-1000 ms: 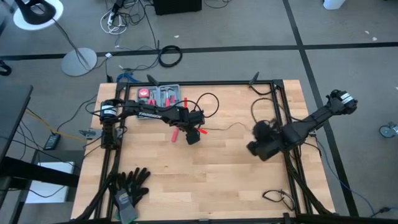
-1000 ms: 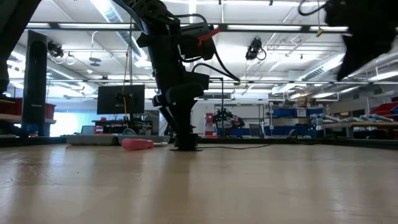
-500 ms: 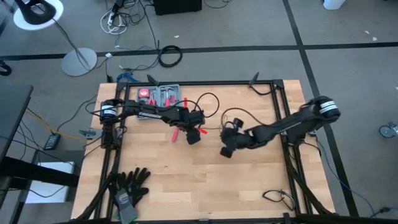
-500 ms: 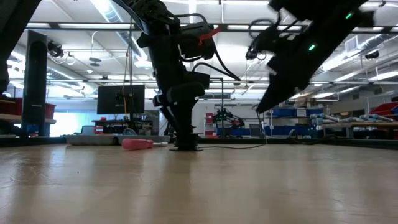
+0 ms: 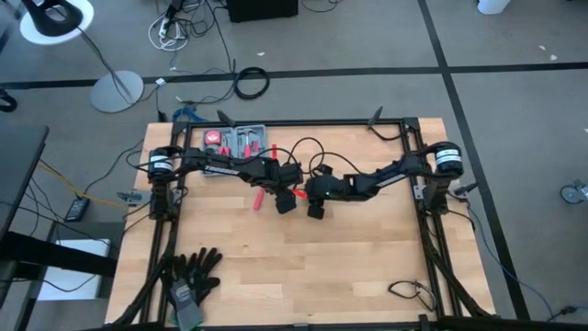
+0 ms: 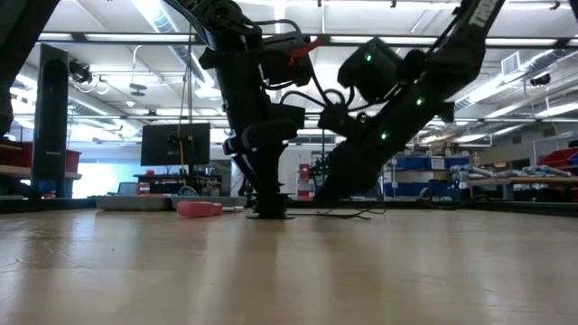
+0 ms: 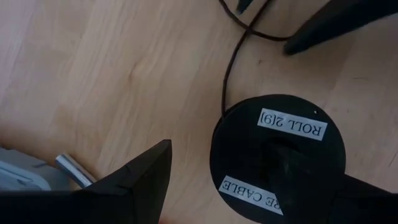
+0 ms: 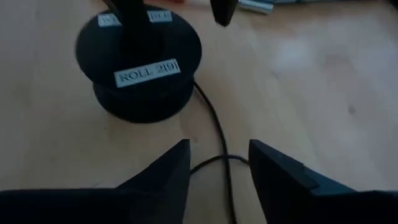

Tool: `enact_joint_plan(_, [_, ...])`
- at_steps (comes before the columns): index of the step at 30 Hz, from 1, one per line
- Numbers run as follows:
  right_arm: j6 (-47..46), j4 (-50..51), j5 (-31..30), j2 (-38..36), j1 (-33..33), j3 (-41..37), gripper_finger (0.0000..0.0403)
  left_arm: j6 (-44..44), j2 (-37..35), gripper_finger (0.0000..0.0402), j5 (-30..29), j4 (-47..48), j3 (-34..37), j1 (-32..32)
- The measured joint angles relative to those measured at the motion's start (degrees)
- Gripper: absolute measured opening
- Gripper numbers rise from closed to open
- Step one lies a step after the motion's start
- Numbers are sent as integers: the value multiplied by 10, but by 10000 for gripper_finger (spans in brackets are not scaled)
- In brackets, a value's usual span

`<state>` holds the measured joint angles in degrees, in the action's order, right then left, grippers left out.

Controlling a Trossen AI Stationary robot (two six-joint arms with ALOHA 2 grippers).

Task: Coil cords
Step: Uncoil the black wire from the spool

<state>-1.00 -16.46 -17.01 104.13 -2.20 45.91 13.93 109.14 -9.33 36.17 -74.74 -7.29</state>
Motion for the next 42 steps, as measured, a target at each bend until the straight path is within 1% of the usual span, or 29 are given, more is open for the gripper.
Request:
enact_joint_plan(4, [1, -17, 27, 31, -19, 1, 172, -1, 0, 257, 0, 0, 0, 0])
enact_joint_plan(6, [0, -25, 36, 46, -23, 3, 169, -2, 0, 257, 0, 0, 0, 0])
enact_joint_plan(7, [0, -23, 40, 52, -24, 4, 161, -2, 0, 257, 0, -1, 0, 0])
enact_joint_plan(9, [-8, -14, 43, 58, -23, 5, 128, -2, 0, 257, 0, -2, 0, 0])
enact_joint_plan(12, [-28, 13, 46, 53, -16, 7, 39, -2, 0, 257, 0, -3, 0, 0])
enact_joint_plan(13, [-30, 26, 44, 48, -11, 7, 21, -2, 0, 257, -1, -4, 0, 0])
enact_joint_plan(14, [-33, 38, 44, 44, -8, 7, 15, -2, 0, 257, -1, -4, 0, 0])
enact_joint_plan(17, [-59, 98, 37, 14, 7, 4, 7, -2, 0, 257, -1, -4, 0, -2])
enact_joint_plan(20, [-91, 185, 33, -30, 27, 2, 3, -2, 0, 257, -1, -5, 0, -2])
enact_joint_plan(24, [-144, 337, 33, -100, 60, -3, 1, -2, 0, 257, -1, -6, 0, -2])
enact_joint_plan(26, [-185, 418, 37, -136, 82, -3, 1, -2, 0, 257, -2, 0, 0, -2])
enact_joint_plan(31, [-335, 620, 44, -221, 152, -3, 1, -2, 0, 257, -3, -2, 0, -3])
enact_joint_plan(36, [-521, 780, 57, -297, 233, 0, 0, -2, 0, 257, -3, -2, 0, -2])
enact_joint_plan(37, [-559, 812, 52, -308, 247, 3, 0, -2, 0, 257, -3, -2, 0, -2])
enact_joint_plan(39, [-611, 835, 11, -328, 271, 10, 0, -2, 0, 257, -3, -2, 0, -2])
enact_joint_plan(40, [-622, 825, -19, -337, 279, 11, 0, -2, 0, 257, -3, -2, 0, -2])
enact_joint_plan(42, [-614, 767, -87, -351, 285, 11, 3, -2, 0, 257, -3, -3, 0, -2])
